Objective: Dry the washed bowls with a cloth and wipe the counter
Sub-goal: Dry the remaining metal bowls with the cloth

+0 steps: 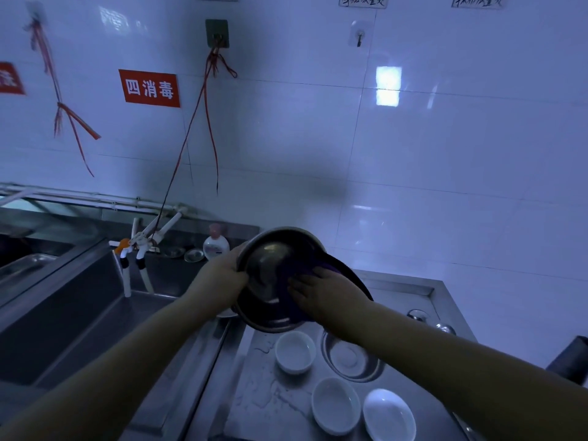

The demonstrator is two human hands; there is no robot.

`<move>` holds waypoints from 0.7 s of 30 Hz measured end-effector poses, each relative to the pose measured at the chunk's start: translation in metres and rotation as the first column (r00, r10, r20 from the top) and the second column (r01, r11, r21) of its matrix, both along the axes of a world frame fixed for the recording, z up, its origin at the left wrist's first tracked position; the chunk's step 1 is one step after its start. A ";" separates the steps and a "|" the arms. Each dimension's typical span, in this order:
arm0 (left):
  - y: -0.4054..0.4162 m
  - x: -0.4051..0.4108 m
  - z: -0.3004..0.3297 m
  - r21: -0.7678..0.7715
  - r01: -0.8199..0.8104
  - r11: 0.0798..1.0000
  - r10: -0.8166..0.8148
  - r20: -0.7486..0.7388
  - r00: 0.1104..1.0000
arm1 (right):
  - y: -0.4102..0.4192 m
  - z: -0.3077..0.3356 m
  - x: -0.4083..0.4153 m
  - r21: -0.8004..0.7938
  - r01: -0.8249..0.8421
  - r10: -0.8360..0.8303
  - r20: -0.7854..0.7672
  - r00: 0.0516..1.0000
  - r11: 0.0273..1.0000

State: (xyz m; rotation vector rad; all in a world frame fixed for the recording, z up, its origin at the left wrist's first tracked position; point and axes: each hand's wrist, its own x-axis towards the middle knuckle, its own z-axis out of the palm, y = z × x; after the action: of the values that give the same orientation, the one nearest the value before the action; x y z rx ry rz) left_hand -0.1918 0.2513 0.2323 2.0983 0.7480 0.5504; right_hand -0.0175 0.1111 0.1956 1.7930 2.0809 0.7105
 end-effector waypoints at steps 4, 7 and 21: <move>-0.001 0.006 -0.001 -0.025 0.038 0.999 -0.037 0.031 0.999 | 0.017 0.012 -0.009 0.112 0.162 -0.140 -0.185 0.973 0.980; -0.004 0.008 -0.006 -0.054 0.054 0.997 -0.050 0.068 0.996 | 0.025 0.011 -0.016 0.126 0.184 -0.131 -0.342 0.931 0.975; 0.008 0.000 0.001 0.024 0.049 0.999 -0.051 0.069 0.996 | -0.004 -0.015 -0.030 -0.034 -0.082 0.056 -0.482 0.874 0.996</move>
State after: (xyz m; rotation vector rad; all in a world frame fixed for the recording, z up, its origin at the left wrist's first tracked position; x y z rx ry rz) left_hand -0.1918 0.2591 0.2330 2.1013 0.6508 0.6036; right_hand -0.0477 0.1070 0.1810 2.0312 2.4523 0.2262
